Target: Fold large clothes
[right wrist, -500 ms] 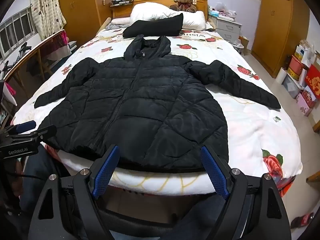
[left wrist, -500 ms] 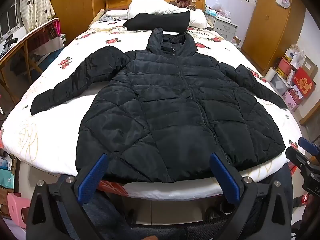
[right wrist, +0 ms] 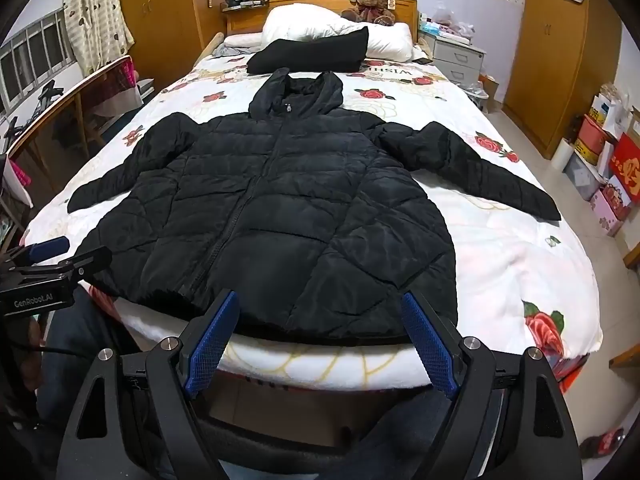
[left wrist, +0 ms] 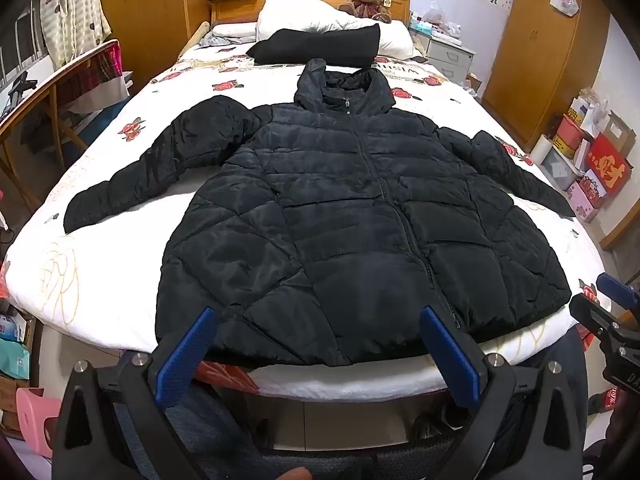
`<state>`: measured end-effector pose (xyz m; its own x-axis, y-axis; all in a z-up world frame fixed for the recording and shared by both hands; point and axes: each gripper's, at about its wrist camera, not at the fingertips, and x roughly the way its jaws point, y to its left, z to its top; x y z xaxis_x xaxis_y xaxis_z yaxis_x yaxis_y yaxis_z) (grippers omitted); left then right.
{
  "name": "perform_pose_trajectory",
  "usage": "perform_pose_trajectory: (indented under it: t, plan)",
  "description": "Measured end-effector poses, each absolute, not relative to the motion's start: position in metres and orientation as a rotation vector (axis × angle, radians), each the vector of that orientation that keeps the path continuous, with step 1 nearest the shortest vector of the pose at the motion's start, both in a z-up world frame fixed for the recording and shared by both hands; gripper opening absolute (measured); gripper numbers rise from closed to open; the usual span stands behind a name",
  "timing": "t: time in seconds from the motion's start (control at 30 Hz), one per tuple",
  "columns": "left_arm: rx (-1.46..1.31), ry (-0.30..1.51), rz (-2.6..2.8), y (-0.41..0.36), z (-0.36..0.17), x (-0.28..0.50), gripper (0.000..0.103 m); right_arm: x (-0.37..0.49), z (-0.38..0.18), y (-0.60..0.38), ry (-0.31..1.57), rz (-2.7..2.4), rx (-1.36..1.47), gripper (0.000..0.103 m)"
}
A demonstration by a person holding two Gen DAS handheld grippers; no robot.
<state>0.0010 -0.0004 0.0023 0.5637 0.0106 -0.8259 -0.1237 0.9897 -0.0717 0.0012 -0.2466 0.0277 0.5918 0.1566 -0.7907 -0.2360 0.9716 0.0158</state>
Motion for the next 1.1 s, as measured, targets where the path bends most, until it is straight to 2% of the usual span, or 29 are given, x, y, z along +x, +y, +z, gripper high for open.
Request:
perform_pose_trajectory:
  t: [1.1]
  plan:
    - [-0.126,0.971,0.076,0.0000,0.0024,-0.0022,0.102,0.0020,0.0248,-0.2416,0.916,0.224,-0.104,0.083]
